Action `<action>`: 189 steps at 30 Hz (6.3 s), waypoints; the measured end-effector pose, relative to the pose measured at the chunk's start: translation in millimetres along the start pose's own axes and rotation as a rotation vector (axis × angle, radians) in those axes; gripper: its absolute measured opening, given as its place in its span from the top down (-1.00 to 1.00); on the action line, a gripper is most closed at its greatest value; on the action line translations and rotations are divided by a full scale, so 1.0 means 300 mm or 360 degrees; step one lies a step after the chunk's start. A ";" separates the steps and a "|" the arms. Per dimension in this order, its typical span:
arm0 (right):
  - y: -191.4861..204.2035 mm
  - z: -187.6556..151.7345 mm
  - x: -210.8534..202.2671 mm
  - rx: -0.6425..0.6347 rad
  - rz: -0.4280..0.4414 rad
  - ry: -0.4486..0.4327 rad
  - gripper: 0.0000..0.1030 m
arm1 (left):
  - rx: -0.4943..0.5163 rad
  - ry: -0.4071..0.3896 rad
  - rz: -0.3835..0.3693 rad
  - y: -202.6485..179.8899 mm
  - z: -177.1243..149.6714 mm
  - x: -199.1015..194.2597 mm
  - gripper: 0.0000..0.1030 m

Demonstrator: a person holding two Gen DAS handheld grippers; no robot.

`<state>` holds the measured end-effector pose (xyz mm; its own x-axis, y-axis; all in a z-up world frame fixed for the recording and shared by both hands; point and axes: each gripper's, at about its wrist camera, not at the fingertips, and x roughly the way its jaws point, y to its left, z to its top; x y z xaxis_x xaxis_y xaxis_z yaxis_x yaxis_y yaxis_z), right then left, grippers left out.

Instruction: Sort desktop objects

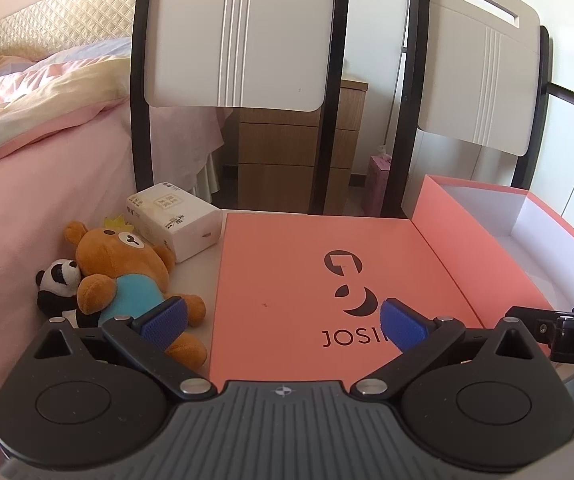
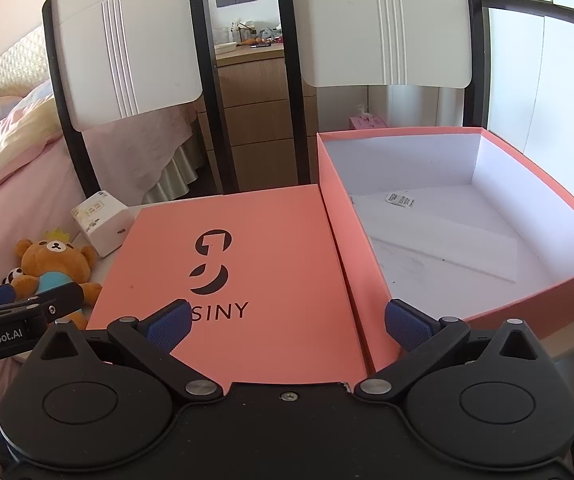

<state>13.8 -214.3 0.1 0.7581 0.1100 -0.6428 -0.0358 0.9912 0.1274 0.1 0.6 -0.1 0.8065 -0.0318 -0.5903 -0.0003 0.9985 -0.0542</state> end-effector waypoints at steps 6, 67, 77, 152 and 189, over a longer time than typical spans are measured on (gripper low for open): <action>0.007 -0.001 0.008 -0.0005 -0.0009 -0.0027 -0.99 | 0.0028 -0.0026 0.0046 0.017 -0.001 0.013 -1.00; 0.005 -0.003 0.010 0.0008 -0.0022 -0.0014 -1.00 | 0.0036 -0.0087 0.0053 0.052 -0.017 0.003 -1.00; -0.007 -0.007 -0.017 0.0035 0.0027 -0.0071 -1.00 | -0.0089 -0.0115 0.0096 0.230 0.005 0.053 -1.00; -0.232 -0.121 -0.100 0.0211 0.0020 -0.0093 -1.00 | -0.0404 0.0187 -0.0363 -0.004 0.279 0.216 -0.12; -0.407 -0.210 -0.161 0.0208 -0.0059 -0.0063 -1.00 | 0.0265 0.0539 -0.0546 -0.816 0.145 0.476 -0.12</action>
<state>-59.5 -335.9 -32.2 0.7827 0.0678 -0.6187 0.0761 0.9762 0.2033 141.1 -246.5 -36.1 0.5069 -0.3443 -0.7902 0.3477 0.9206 -0.1781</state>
